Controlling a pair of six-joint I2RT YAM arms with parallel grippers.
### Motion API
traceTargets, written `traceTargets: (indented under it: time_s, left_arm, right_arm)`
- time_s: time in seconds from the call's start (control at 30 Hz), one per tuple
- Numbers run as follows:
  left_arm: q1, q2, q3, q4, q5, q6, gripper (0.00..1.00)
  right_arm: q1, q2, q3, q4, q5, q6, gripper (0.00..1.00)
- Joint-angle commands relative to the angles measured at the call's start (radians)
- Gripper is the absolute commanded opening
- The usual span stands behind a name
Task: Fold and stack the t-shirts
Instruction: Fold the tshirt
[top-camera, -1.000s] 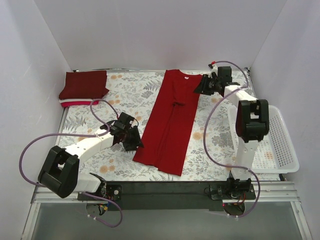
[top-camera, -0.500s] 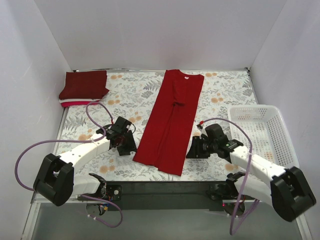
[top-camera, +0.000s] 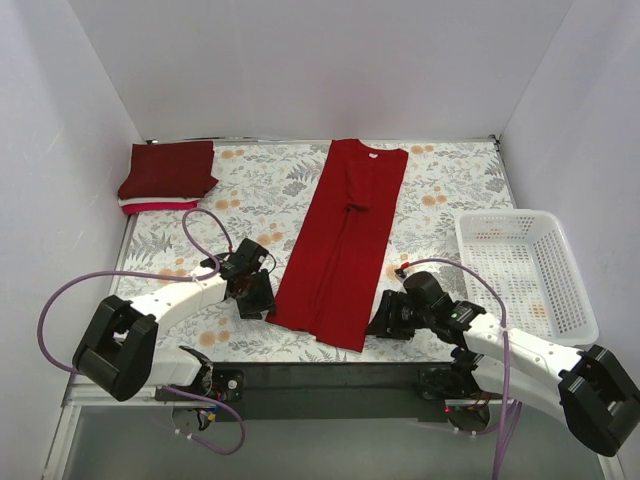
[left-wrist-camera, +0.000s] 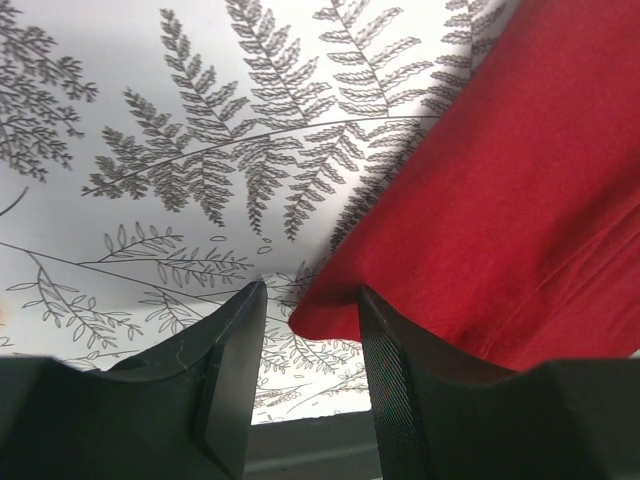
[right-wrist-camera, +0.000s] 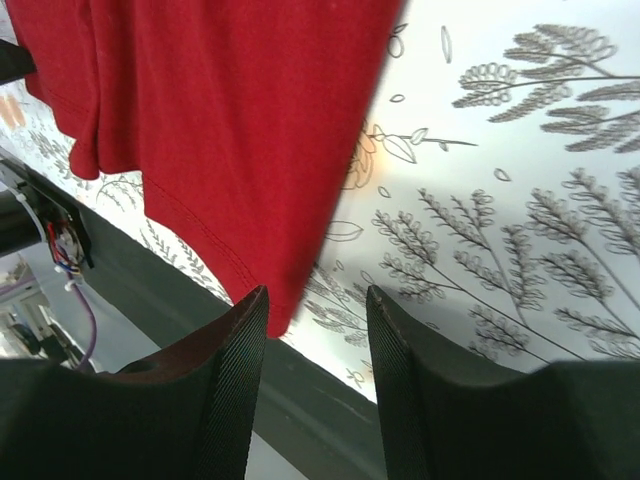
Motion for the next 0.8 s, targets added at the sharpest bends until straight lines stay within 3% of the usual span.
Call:
traceTargets:
  time_s: [0.0,0.4,0.6,0.63,0.73,0.77]
  left_arm:
    - [-0.013,0.012,-0.011,0.024,0.027,0.001,0.41]
    - [-0.054,0.038,-0.025,0.022,0.052,-0.013,0.36]
    - [-0.073,0.069,-0.028,0.021,0.056,-0.012,0.28]
    - [-0.077,0.074,-0.024,0.016,0.056,-0.013,0.25]
    - [-0.088,0.075,-0.016,0.001,0.064,-0.024,0.05]
    - [-0.093,0.068,-0.014,-0.007,0.063,-0.033,0.0]
  right_arm:
    - [0.039,0.044,-0.001,0.074,0.034,0.073,0.5]
    - [0.149,0.213,-0.007,0.076,0.013,0.165,0.49]
    - [0.168,0.225,-0.006,0.068,0.023,0.18,0.46]
    - [0.168,0.227,-0.004,0.067,0.025,0.179,0.44]
    - [0.168,0.222,0.005,0.041,0.028,0.165,0.21]
    - [0.168,0.213,0.019,0.021,0.03,0.153,0.05]
